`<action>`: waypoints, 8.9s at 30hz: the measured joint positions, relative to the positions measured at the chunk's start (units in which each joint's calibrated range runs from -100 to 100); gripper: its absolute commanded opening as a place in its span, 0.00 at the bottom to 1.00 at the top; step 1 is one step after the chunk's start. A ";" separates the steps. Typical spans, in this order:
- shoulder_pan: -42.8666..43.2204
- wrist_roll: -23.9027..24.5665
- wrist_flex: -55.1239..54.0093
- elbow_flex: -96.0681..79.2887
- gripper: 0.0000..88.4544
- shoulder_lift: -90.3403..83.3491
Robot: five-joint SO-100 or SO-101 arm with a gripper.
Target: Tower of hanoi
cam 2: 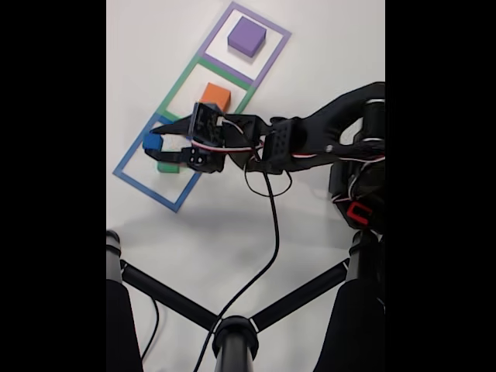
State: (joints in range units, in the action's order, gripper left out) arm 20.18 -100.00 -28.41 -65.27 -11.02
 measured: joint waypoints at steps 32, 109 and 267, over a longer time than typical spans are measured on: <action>-27.59 0.00 117.42 61.27 0.00 -39.00; -43.96 0.00 -17.01 0.87 0.01 20.01; -1.31 0.79 -22.63 -5.83 0.40 22.03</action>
State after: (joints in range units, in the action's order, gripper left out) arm 18.87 -99.21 -51.04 -71.11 11.02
